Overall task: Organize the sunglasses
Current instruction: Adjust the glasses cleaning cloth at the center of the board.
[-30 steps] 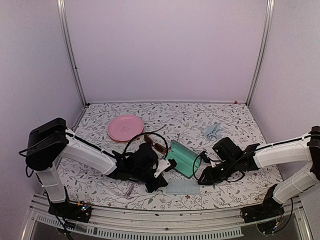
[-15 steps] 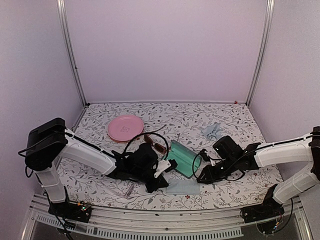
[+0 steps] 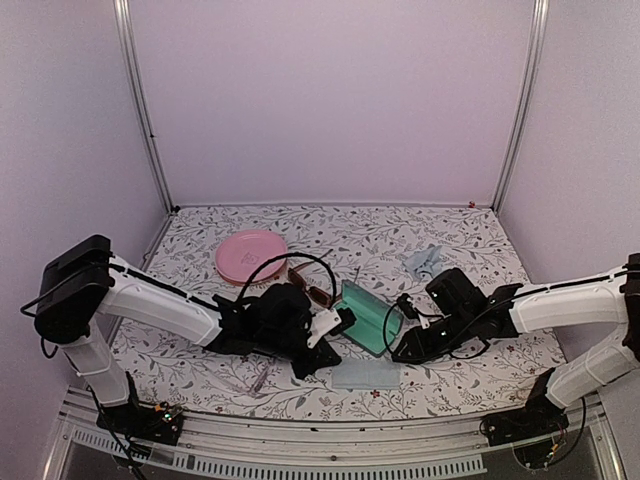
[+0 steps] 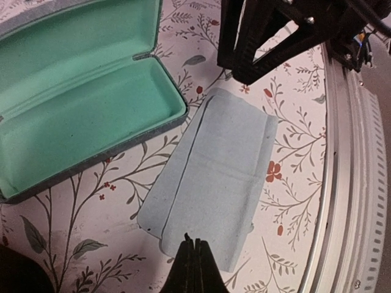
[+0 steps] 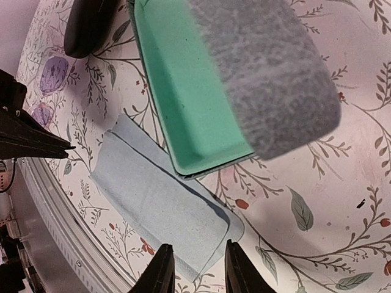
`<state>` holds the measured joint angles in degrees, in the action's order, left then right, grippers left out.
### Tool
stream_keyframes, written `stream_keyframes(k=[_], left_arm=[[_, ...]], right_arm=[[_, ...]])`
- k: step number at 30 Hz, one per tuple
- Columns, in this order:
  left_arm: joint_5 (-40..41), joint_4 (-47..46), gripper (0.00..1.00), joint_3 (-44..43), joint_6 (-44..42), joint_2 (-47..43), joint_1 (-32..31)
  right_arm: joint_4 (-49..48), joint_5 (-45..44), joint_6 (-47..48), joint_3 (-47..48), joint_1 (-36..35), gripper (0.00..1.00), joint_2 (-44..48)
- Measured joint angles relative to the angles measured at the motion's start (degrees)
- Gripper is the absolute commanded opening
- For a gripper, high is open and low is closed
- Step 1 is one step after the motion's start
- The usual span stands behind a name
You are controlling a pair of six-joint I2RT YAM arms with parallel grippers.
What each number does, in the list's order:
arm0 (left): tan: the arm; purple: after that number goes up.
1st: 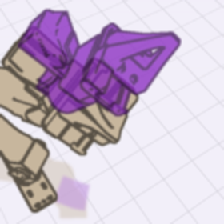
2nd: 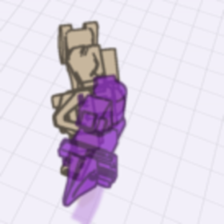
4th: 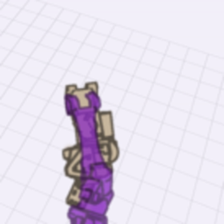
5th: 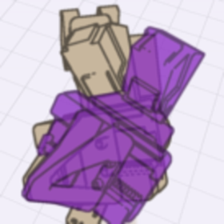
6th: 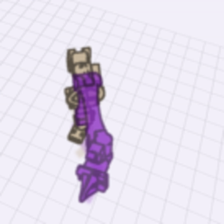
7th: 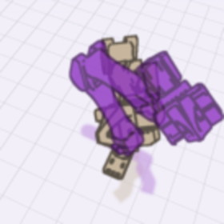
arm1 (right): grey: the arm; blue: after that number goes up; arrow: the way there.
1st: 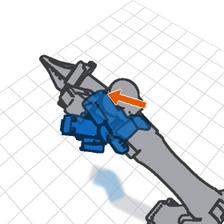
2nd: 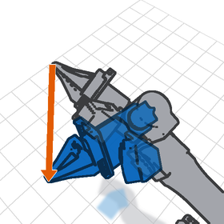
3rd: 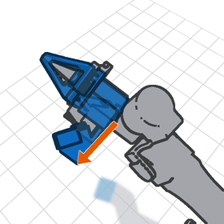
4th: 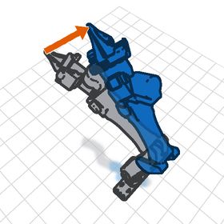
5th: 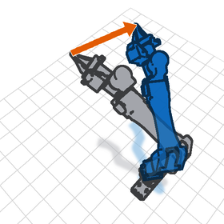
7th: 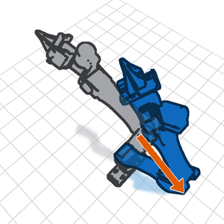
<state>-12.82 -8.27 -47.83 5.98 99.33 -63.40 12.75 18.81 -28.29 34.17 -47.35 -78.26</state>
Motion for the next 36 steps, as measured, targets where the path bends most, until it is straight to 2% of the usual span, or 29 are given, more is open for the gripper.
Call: stream_keyframes(k=[9, 15, 24, 30, 36], left_arm=[[1.5, 1.5, 0.22, -2.4, -0.2, 3.3, 0.0], [2.4, 3.0, 0.3, -2.9, -0.1, 5.5, 0.0], [3.3, 3.1, 0.29, -2.9, 0.1, 5.8, 0.0], [3.0, 3.1, 0.22, -2.8, 0.0, 6.1, -0.2], [2.9, 3.1, 0.19, -2.8, 0.0, 6.1, -0.3]], right_arm=[[-0.5, 0.0, 0.0, 0.0, 0.0, 0.31, -0.5], [-0.6, 0.0, 0.0, 0.0, 0.0, 0.31, -0.9], [-0.8, 0.3, 0.0, 0.0, 0.0, 0.31, -0.9], [-0.8, 0.3, 0.0, 0.0, 0.0, 0.31, -0.9], [-0.8, 0.3, 0.0, 0.0, 0.0, 0.31, -0.9]])
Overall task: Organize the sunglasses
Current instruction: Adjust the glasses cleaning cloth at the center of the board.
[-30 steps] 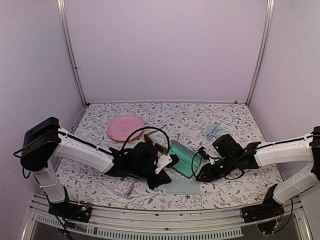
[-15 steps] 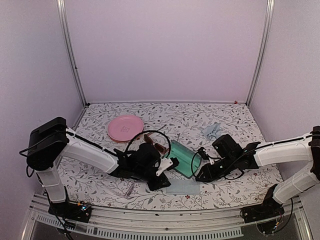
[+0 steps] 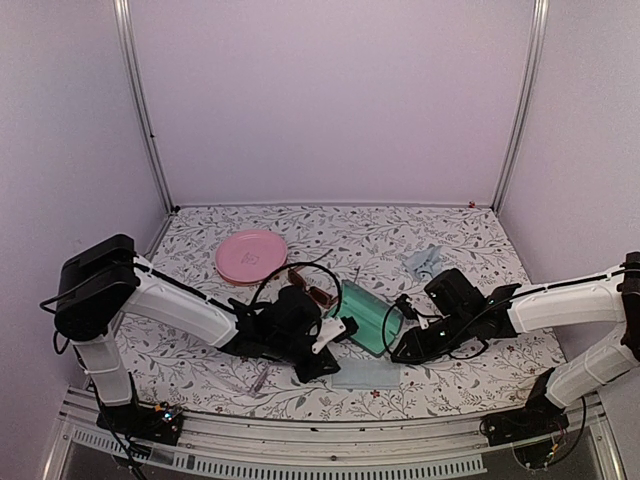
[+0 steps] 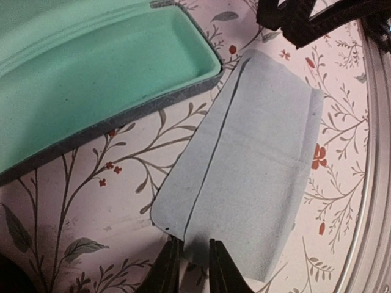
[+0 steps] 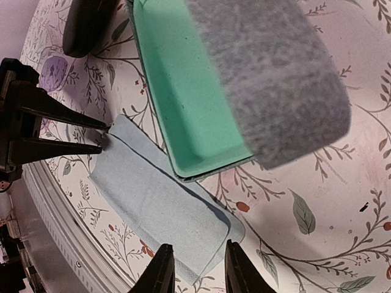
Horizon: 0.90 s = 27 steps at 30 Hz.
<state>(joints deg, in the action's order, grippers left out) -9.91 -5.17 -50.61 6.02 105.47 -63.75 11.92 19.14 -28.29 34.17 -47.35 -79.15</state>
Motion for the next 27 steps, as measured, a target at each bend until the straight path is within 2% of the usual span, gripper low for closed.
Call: stream_keyframes(k=[19, 27], left_arm=[[-1.0, 0.0, 0.06, 0.0, 0.0, 0.4, -0.4], [0.0, 0.0, 0.06, 0.0, 0.0, 0.4, -0.4]], right_arm=[[-0.6, 0.1, 0.0, 0.0, 0.0, 0.31, -0.8], [-0.7, 0.3, 0.0, 0.0, 0.0, 0.31, -1.7]])
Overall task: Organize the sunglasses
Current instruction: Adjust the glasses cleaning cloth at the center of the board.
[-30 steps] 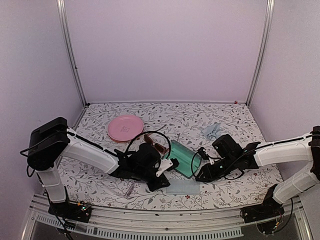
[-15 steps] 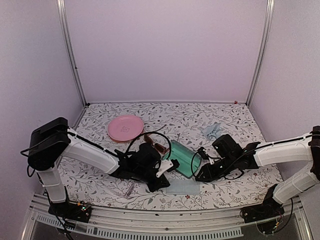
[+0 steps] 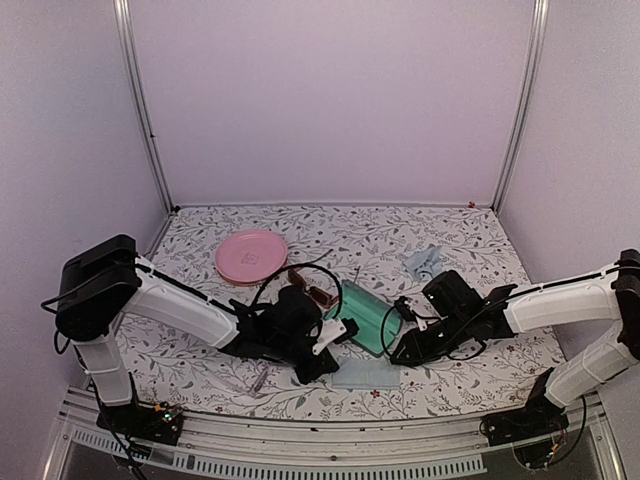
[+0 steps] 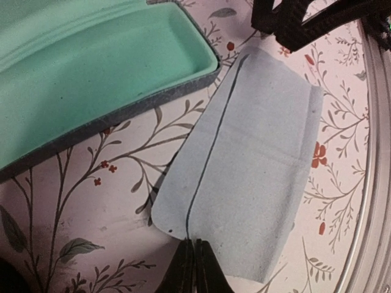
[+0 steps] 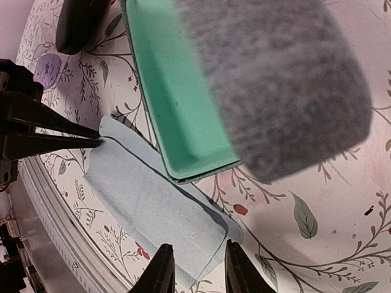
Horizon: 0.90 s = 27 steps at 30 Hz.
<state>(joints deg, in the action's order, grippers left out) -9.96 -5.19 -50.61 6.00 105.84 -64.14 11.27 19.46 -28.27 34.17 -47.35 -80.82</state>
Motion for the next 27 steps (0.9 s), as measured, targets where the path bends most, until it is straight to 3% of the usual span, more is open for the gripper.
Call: stream_keyframes(k=[7, 27], left_arm=[[0.3, 0.0, 0.0, 0.0, 0.0, 0.0, 0.0], [-0.8, 0.3, 0.0, 0.7, 0.1, -2.7, -0.1]], right_arm=[[-0.1, 0.2, 0.0, 0.0, 0.0, 0.31, 0.0], [-0.2, 0.4, 0.0, 0.1, -0.3, 0.31, -0.3]])
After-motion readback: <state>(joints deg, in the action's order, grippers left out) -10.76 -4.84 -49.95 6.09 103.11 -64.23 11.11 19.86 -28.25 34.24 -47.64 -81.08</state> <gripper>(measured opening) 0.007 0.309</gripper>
